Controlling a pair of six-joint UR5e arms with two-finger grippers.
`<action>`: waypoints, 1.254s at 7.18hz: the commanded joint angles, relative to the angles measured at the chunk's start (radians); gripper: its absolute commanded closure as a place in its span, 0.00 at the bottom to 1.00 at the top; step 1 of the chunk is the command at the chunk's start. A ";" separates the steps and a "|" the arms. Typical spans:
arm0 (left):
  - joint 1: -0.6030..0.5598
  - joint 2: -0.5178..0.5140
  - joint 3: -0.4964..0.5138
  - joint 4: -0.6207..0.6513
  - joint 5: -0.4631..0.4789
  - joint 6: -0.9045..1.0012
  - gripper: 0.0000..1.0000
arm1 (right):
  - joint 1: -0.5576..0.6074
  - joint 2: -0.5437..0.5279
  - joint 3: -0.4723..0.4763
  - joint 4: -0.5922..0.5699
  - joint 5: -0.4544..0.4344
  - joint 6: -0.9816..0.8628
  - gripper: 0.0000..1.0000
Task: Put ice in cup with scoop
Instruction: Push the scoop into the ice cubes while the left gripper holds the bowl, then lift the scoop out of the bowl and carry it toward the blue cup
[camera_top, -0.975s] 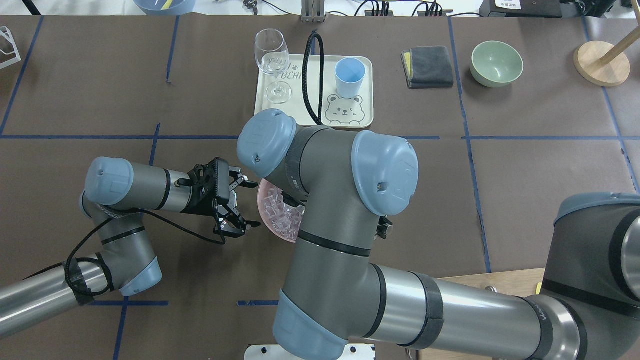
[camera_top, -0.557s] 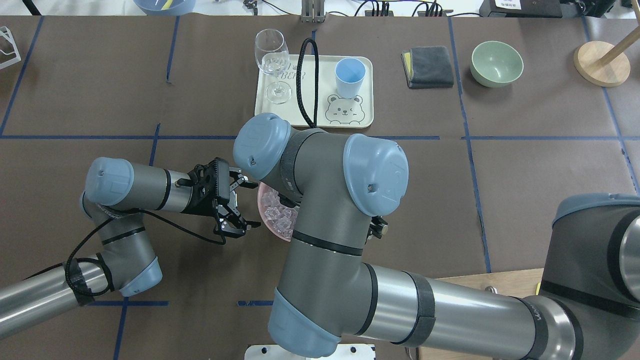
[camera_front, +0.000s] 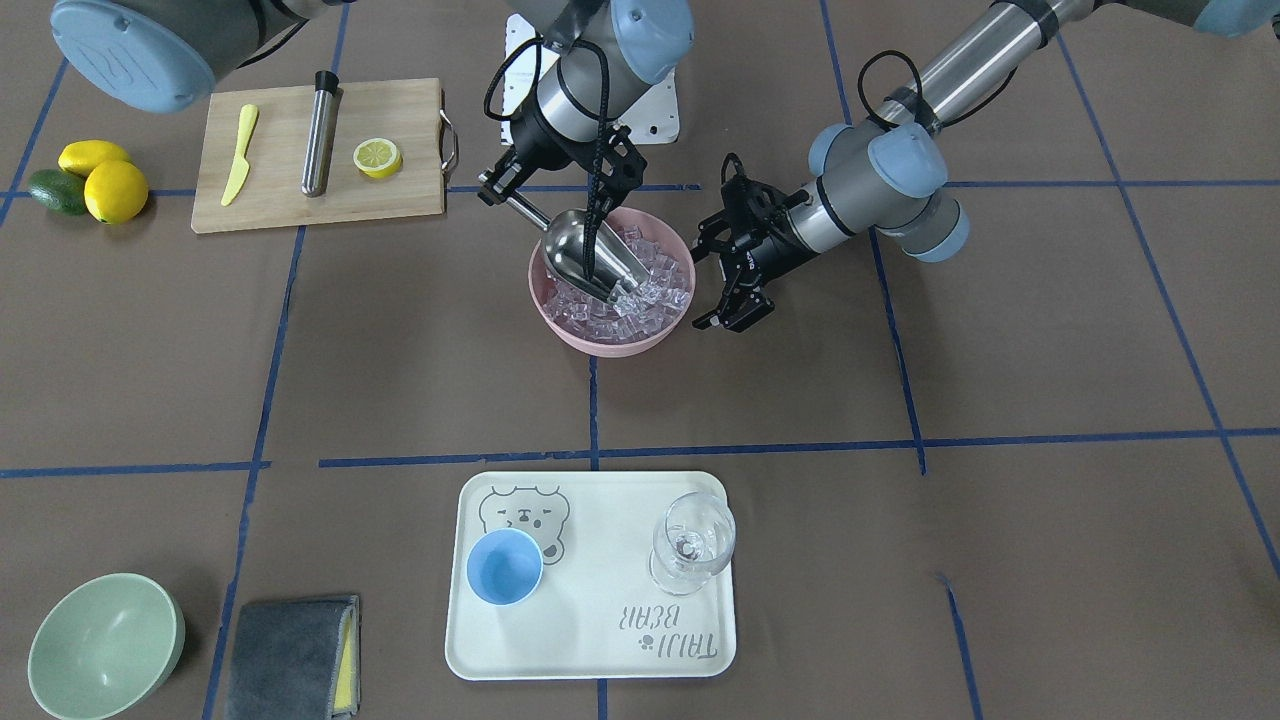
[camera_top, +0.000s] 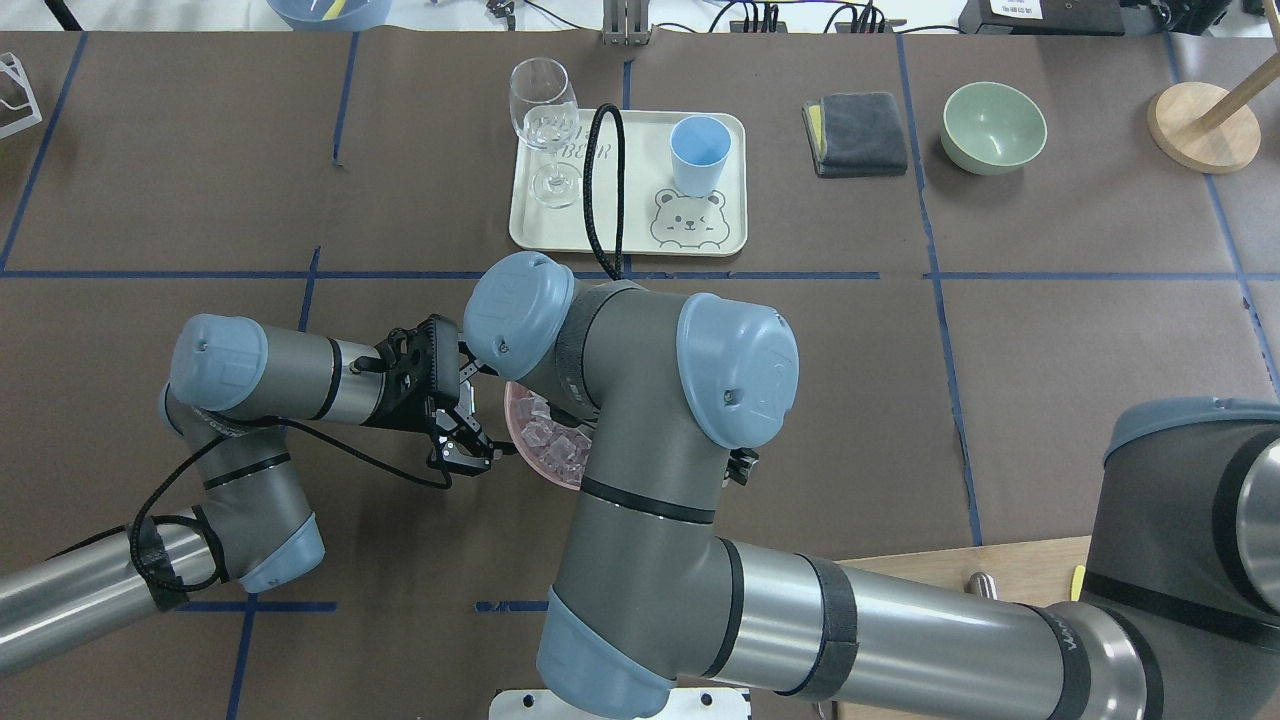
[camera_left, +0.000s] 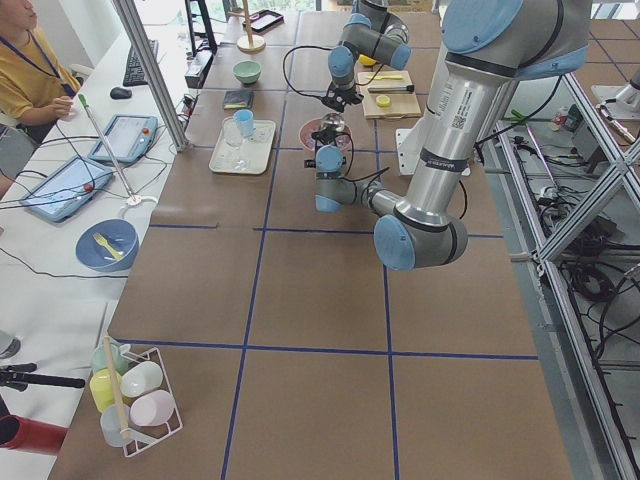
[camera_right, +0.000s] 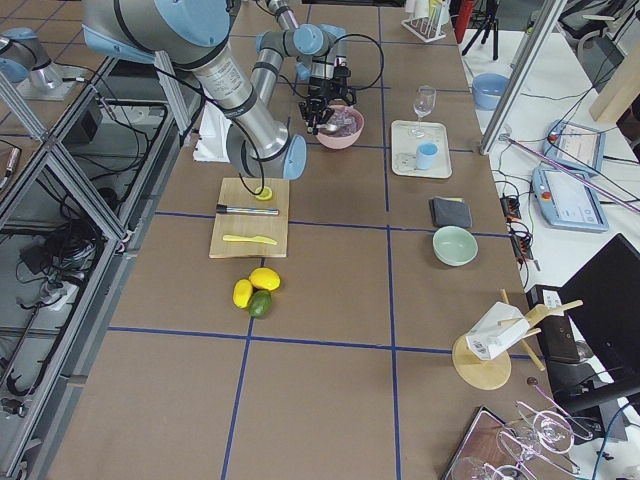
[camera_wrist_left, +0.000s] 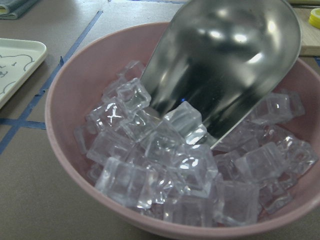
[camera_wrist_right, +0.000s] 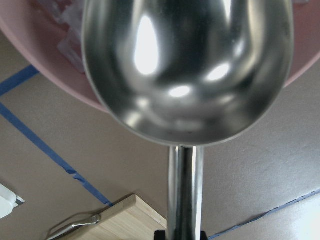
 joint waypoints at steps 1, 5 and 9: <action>0.000 -0.003 0.000 0.000 0.000 0.000 0.01 | -0.011 -0.010 -0.001 0.038 -0.011 0.014 1.00; 0.001 -0.003 0.000 0.000 0.000 -0.011 0.01 | -0.010 -0.100 0.069 0.184 -0.013 0.048 1.00; 0.000 -0.005 0.000 0.000 0.000 -0.011 0.01 | -0.005 -0.229 0.215 0.294 -0.013 0.092 1.00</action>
